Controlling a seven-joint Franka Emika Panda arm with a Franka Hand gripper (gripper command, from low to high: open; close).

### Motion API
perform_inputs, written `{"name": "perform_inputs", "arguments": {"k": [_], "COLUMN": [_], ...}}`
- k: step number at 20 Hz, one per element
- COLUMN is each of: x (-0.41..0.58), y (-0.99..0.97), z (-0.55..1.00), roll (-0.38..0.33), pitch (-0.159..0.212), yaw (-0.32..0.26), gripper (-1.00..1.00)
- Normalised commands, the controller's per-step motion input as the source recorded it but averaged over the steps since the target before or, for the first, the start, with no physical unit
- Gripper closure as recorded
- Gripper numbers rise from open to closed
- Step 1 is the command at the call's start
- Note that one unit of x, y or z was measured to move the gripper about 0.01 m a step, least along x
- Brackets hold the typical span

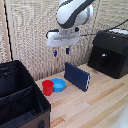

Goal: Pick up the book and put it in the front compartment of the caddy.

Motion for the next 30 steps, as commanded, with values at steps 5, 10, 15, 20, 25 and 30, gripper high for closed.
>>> {"name": "perform_inputs", "arguments": {"k": [5,10,15,20,25,30], "x": [0.167,0.133,0.102,0.081,0.065,0.047], "y": [-0.47,-0.63,-0.56,-0.49,-0.52,-0.44], "z": [-0.11,-0.12,-0.18,-0.25,-0.29,-0.34], "roll": [0.017,0.021,0.01,0.0,0.009,0.004], "pitch": [0.034,0.009,0.0,0.011,0.024,0.041], "yaw": [0.006,0.0,0.082,0.109,0.141,0.103], "gripper": [-1.0,-1.0,-1.0,-1.0,-1.0,-1.0]}}
